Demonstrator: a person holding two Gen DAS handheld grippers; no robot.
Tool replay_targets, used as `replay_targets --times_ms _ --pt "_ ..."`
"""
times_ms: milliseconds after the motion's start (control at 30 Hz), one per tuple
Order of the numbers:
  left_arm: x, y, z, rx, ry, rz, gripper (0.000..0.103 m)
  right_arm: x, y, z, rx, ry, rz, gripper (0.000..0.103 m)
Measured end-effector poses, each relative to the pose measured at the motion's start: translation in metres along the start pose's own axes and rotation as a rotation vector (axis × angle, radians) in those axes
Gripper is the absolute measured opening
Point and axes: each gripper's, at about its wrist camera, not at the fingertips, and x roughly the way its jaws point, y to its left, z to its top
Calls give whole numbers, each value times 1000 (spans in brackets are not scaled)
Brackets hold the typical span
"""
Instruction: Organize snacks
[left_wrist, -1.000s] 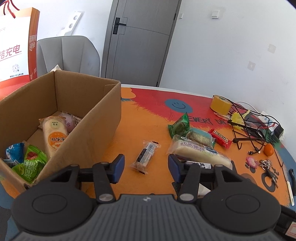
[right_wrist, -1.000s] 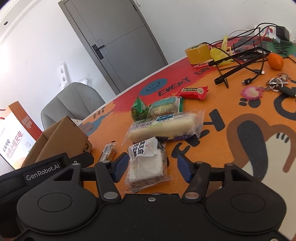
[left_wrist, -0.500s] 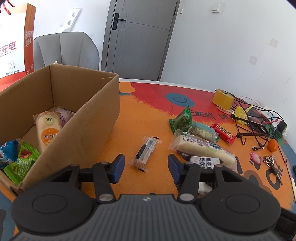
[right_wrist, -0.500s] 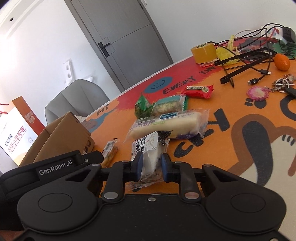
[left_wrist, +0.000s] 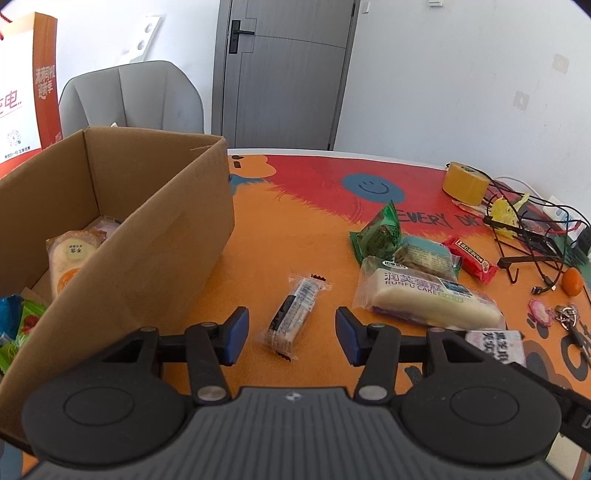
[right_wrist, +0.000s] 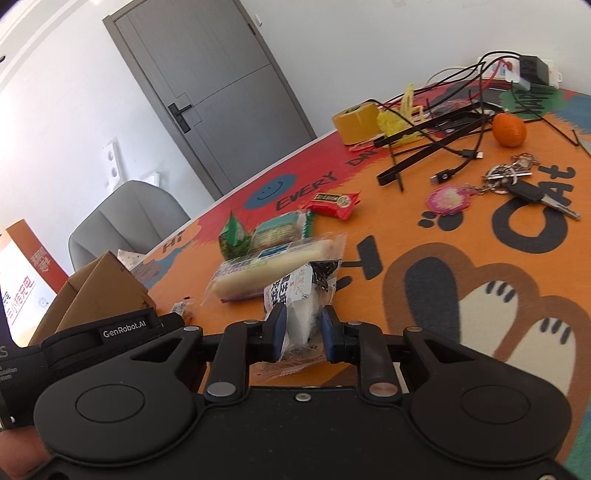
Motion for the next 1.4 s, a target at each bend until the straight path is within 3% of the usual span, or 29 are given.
replay_targets --times_ms 233,267,333,367,400,467,600,967,1000,1033,1200,1300,1400 --pt "14 -3 -1 28 20 17 50 -10 -13 2 9 -23 -41 26" --pt "16 -1 -2 20 32 12 47 -11 -13 2 6 -25 -47 27" --pt "15 1 -3 16 21 21 27 -11 -11 2 -8 -27 -45 31" --pt "15 2 -3 15 22 14 25 -10 -9 2 -13 -23 -38 33" --pt "15 3 -3 11 25 8 19 -10 -7 2 -17 -22 -30 41" --pt "12 6 -2 3 33 -5 18 -8 -2 2 -32 -29 -27 55" --pt "5 7 -7 10 41 -23 18 -6 12 -1 -87 -34 -29 66" --pt "-18 4 -17 36 43 -89 18 3 33 -16 -185 -8 -119 71" --pt "-21 4 -18 37 40 -93 18 4 34 -17 -190 1 -124 64" --pt "-24 4 -18 37 37 -98 18 4 33 -19 -188 9 -127 50" --pt "-39 7 -18 27 15 -121 18 -4 31 -21 -159 18 -70 12" --pt "-46 10 -16 19 3 -134 18 -11 38 -21 -170 6 -40 3" --pt "-51 14 -15 16 -11 -139 18 -13 42 -22 -171 4 -34 1"
